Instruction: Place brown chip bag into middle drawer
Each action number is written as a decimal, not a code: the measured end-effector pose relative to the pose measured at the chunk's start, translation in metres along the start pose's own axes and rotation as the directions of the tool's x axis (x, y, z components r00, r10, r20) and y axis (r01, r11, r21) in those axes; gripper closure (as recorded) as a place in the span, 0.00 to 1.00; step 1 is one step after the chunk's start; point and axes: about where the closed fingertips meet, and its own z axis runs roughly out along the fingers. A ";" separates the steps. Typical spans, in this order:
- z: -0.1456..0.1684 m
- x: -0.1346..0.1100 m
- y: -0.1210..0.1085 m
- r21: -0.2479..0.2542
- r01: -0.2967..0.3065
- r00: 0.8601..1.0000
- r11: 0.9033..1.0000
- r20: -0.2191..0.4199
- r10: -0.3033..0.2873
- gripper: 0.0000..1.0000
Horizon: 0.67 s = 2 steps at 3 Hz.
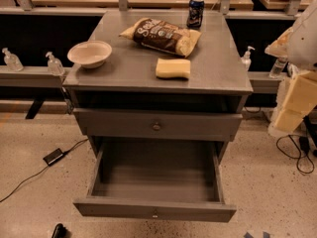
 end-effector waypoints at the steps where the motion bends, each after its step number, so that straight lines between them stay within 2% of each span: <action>1: 0.000 0.000 0.000 0.000 0.000 1.000 1.000 0.000 0.000 0.00; 2: -0.001 -0.007 -0.037 0.043 0.031 0.999 0.999 0.019 -0.032 0.00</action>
Offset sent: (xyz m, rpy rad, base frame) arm 0.1317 -0.0155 0.0444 -0.0029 -0.1748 0.0982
